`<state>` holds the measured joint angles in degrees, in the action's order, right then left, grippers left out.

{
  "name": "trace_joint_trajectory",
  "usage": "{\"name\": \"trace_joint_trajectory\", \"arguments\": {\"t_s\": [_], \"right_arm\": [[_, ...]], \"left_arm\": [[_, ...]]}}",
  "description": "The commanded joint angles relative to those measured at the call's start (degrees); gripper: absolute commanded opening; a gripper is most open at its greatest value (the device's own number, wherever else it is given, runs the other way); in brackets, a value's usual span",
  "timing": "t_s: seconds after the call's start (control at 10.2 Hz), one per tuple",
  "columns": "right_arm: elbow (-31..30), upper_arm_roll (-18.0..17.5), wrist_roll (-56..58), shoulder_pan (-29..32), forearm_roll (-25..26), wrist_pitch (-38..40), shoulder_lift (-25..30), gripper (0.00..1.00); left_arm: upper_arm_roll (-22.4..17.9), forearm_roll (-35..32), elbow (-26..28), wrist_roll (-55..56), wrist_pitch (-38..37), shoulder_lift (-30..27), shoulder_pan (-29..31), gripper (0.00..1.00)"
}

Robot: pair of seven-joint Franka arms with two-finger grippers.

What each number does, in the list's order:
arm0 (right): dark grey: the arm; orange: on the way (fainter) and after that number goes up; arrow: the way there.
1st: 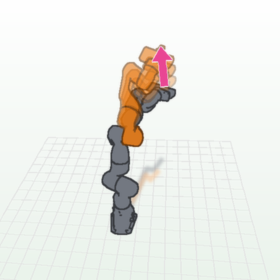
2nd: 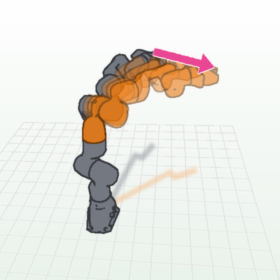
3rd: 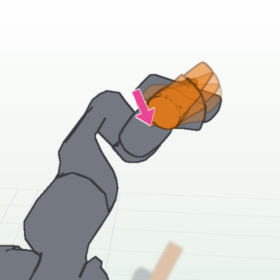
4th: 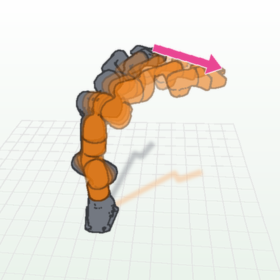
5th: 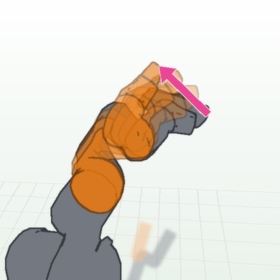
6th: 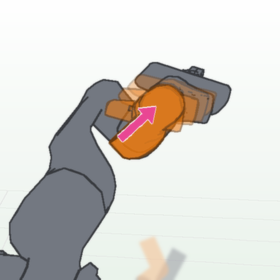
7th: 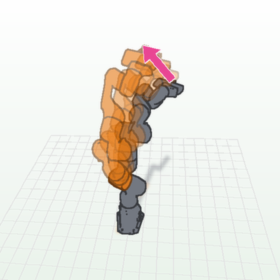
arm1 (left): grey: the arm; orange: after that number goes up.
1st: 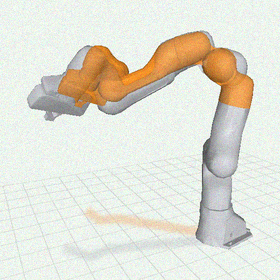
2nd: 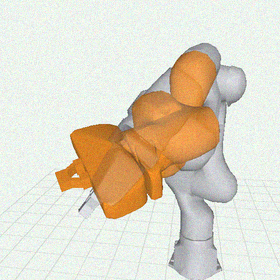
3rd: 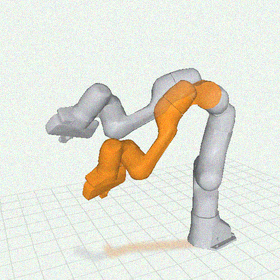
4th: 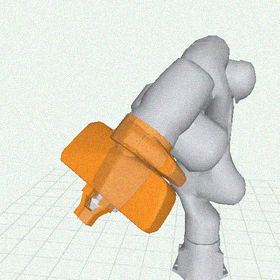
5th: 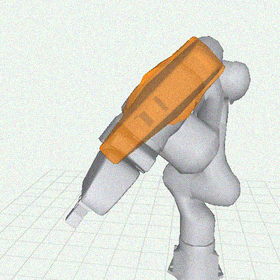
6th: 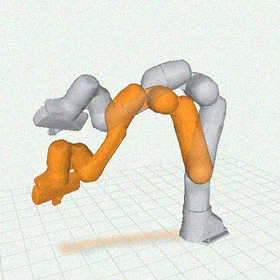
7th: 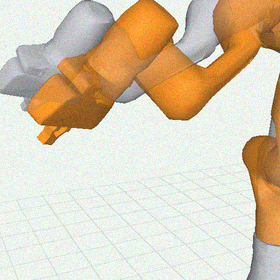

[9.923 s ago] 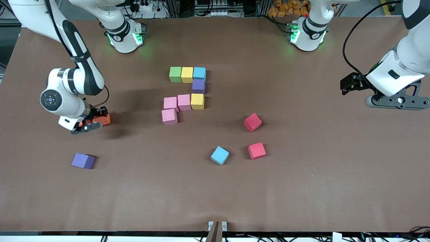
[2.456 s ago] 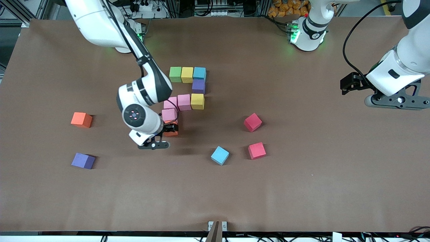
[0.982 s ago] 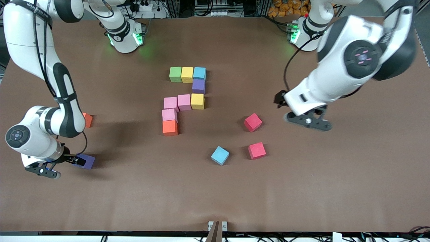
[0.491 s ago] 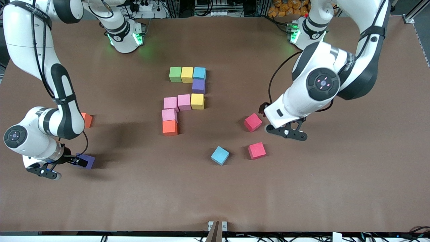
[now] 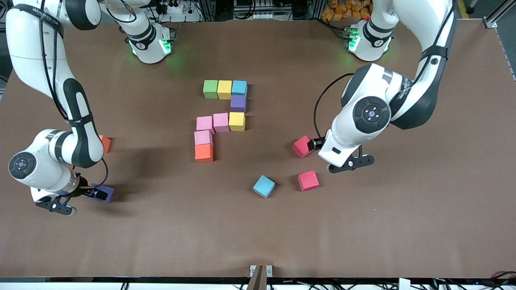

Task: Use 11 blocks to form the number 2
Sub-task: 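Grasp the purple cube with the right gripper while the left gripper lowers to pink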

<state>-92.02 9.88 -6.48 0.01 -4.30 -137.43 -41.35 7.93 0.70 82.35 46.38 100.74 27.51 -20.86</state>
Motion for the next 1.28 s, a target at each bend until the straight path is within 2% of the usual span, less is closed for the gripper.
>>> {"name": "trace_joint_trajectory", "arguments": {"t_s": [0.0,0.2,0.29,0.49,0.79,0.98,1.18], "right_arm": [[0.70,-0.22,0.95,0.16,-0.98,0.23,-0.48,0.96],[0.70,-0.30,0.95,0.16,-0.98,0.67,-0.48,0.27],[0.70,-0.30,0.95,0.16,-1.06,0.76,-0.40,0.08],[0.35,-1.09,0.86,0.16,-1.06,0.76,-0.40,0.00],[0.35,-2.50,-2.90,-1.06,-1.33,0.84,0.04,0.00],[0.61,-3.72,-8.78,-3.08,-1.33,1.37,0.57,0.00],[1.05,-3.82,-16.94,-7.11,-1.33,4.00,2.06,0.00]], "left_arm": [[-0.02,-0.70,4.64,12.73,6.10,-0.45,-1.55,1.00],[0.24,-0.61,11.13,14.61,15.05,-0.62,-1.55,1.00],[0.33,-0.70,13.34,16.27,18.93,-0.45,-1.99,1.00],[0.24,-1.14,15.90,19.43,22.73,-0.01,-2.52,1.00],[0.33,-1.23,20.73,22.43,25.73,-0.44,-2.52,1.00],[0.33,-1.14,24.77,22.61,30.81,-0.53,-2.70,1.00],[0.33,-1.14,25.84,26.81,31.97,-0.53,-4.26,1.00]]}}
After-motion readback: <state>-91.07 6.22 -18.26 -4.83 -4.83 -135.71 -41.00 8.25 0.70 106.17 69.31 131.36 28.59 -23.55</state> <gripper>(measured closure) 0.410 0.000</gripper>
